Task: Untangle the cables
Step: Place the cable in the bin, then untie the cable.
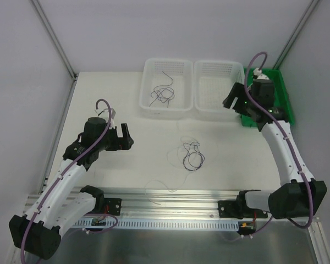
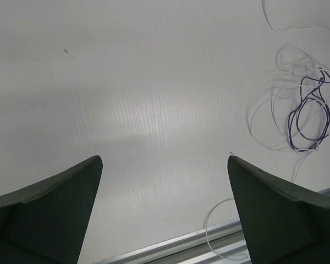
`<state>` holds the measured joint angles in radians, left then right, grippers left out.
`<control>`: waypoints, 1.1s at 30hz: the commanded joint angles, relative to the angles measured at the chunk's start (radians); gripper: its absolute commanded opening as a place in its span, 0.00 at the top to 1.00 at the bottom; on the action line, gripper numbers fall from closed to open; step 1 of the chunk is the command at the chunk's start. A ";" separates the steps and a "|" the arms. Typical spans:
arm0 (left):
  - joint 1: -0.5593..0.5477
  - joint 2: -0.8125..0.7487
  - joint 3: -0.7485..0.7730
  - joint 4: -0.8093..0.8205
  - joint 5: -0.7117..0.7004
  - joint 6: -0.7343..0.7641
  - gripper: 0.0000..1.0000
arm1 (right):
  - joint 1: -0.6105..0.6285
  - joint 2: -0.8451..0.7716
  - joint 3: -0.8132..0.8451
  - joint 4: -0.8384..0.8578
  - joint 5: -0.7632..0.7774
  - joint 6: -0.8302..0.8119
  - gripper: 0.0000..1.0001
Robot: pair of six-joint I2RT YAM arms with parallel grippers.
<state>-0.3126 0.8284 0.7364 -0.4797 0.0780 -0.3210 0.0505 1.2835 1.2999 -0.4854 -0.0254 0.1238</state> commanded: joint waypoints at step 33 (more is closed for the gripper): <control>0.006 0.104 -0.014 0.001 0.072 0.036 0.01 | 0.692 0.344 -0.409 0.304 0.219 0.120 0.55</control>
<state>-0.3126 0.9264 0.7208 -0.4797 0.1242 -0.2985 0.7341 1.6043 0.8669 -0.2062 0.1352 0.2245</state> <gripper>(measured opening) 0.992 0.448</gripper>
